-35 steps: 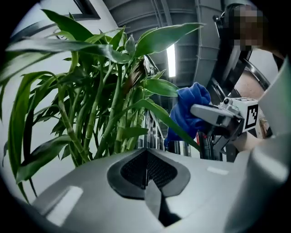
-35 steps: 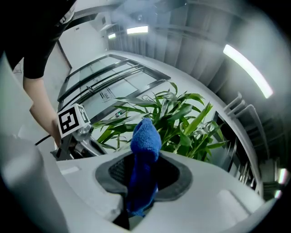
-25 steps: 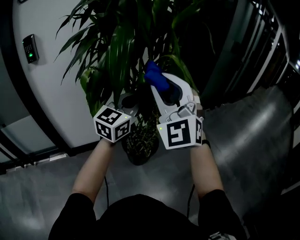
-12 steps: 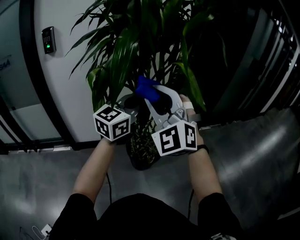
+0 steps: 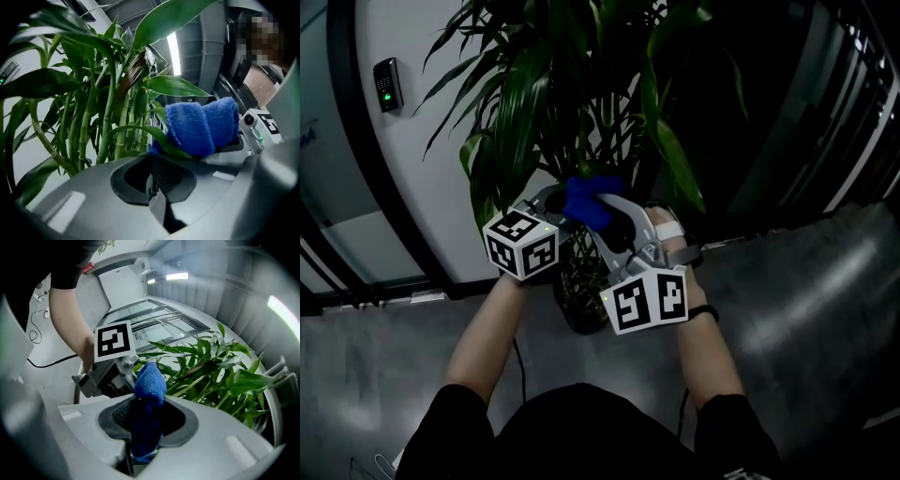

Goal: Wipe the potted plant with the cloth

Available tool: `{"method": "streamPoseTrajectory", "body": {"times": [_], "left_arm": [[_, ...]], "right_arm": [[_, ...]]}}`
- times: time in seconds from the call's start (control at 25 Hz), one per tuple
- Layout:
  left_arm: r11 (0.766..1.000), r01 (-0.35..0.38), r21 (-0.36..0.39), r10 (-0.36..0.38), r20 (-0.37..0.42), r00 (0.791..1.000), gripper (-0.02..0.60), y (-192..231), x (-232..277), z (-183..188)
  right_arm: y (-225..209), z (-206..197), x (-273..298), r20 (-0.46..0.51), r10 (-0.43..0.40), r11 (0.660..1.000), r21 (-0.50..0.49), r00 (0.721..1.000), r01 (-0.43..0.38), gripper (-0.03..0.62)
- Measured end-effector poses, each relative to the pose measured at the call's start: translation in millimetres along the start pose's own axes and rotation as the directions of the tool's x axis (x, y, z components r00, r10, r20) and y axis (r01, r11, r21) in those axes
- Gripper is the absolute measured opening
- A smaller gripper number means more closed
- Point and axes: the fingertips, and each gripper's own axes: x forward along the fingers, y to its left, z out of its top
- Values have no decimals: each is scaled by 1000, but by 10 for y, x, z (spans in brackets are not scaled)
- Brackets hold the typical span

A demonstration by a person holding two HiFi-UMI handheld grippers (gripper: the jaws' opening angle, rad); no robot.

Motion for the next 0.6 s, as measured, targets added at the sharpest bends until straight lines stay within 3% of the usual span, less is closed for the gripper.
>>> {"method": "streamPoseTrajectory", "body": {"times": [0.4,0.6], "left_arm": [[995,0,-96,3,39,999,6,68,7,-87],[995,-25,-98,28,38,999,6,111,5,-147]], "right_arm": [[281,-140,-130,5,16,994,110,1000,-17,109],[487,-215,-135,-23,46,992,120,999,-43,109]]}}
